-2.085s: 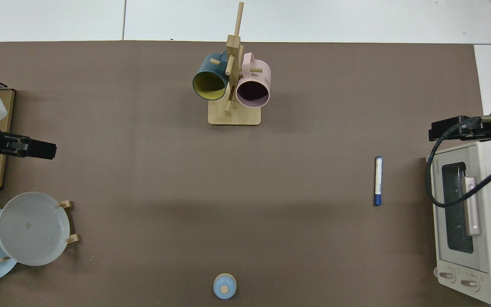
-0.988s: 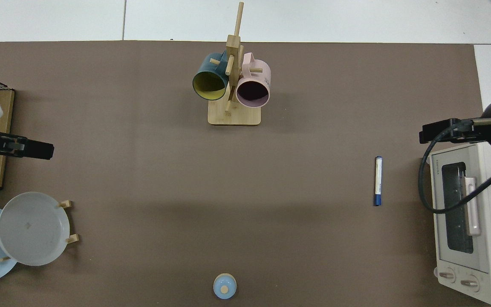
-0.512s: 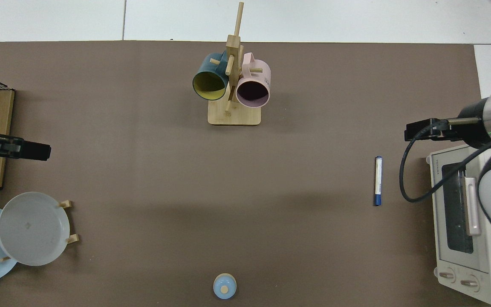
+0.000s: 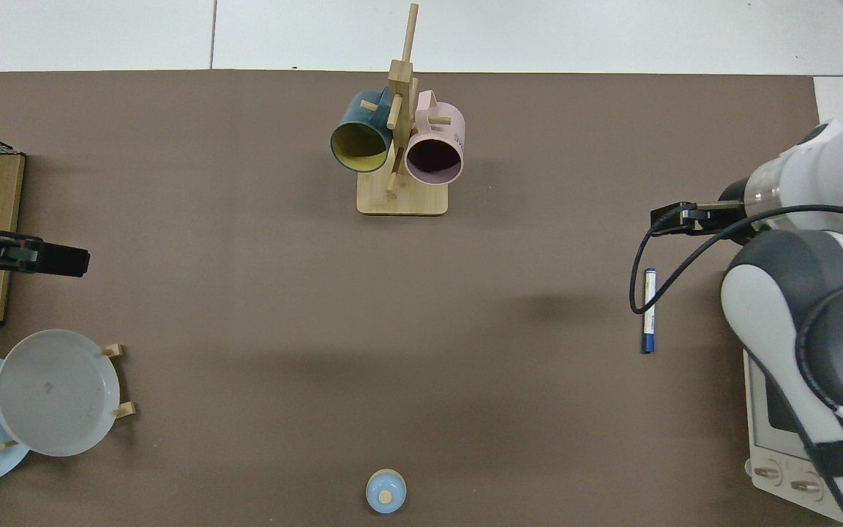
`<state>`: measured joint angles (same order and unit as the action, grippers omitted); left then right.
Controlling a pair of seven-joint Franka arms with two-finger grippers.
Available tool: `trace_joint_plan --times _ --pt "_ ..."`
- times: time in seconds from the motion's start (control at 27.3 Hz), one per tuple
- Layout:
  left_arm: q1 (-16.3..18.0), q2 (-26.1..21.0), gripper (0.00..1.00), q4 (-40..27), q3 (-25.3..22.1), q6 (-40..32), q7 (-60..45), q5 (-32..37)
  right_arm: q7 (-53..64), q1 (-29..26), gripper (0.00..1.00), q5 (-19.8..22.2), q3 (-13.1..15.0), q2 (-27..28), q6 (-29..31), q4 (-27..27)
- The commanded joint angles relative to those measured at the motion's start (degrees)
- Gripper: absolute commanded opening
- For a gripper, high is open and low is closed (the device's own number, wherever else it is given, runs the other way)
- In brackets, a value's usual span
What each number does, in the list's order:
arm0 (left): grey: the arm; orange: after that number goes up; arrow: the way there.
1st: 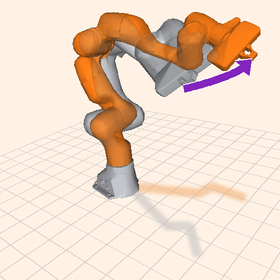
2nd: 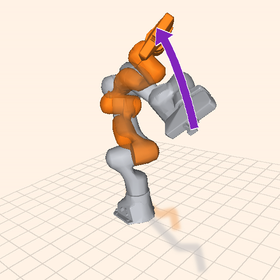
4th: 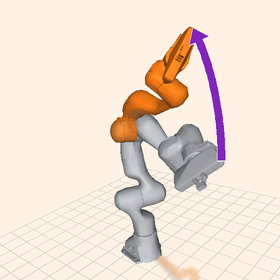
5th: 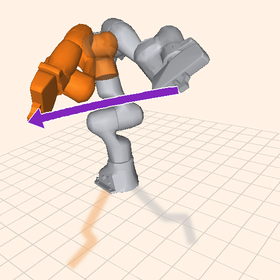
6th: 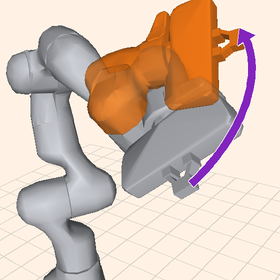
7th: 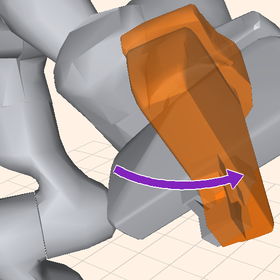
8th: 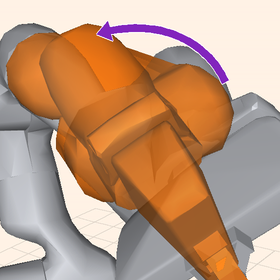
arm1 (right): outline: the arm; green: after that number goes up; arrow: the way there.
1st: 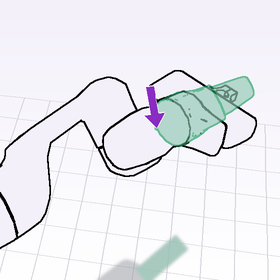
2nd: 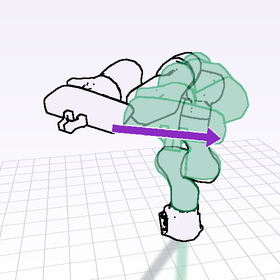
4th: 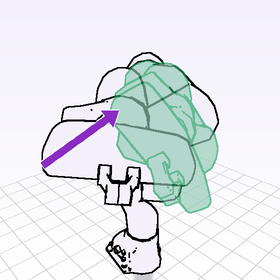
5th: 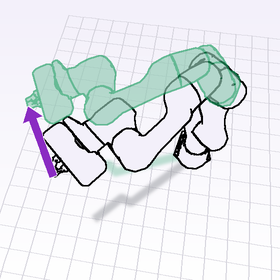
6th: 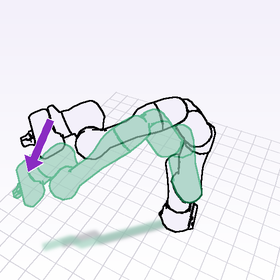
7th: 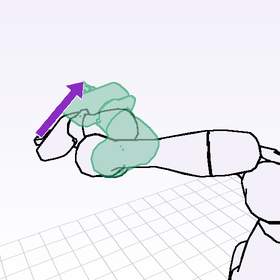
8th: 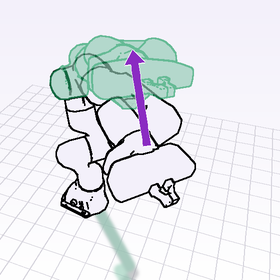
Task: Put markers into pen holder
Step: 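Reach the right gripper down to the blue-capped white marker, then close the right gripper on the marker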
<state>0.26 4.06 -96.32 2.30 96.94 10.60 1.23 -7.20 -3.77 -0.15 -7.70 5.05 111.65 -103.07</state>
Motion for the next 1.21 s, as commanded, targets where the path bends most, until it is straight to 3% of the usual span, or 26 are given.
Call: trace_joint_plan --times 0.0,0.44,0.95,1.06,1.17 --pt "-1.2 0.9 1.0 -1.0 -0.7 -0.6 0.2 0.0 -3.1 1.0 1.0 2.1 0.1 1.6 5.8 -3.3" --pt "-1.2 0.9 1.0 -2.4 -0.8 0.0 0.3 0.0 -3.3 0.0 1.0 6.4 0.1 5.0 11.7 -9.9" --pt "-1.3 0.9 1.0 -3.1 -0.8 -0.2 0.2 0.0 -3.3 -4.1 1.0 6.7 0.1 8.4 21.7 -18.5" --pt "-1.3 0.9 1.0 -3.3 -0.8 -0.2 0.3 0.0 -3.2 -5.2 0.98 6.7 0.0 9.4 23.1 -18.7" --pt "-1.2 0.9 1.0 -3.3 -0.8 -0.2 0.3 0.0 -3.7 -5.2 0.88 6.7 0.0 9.6 23.1 -18.7"
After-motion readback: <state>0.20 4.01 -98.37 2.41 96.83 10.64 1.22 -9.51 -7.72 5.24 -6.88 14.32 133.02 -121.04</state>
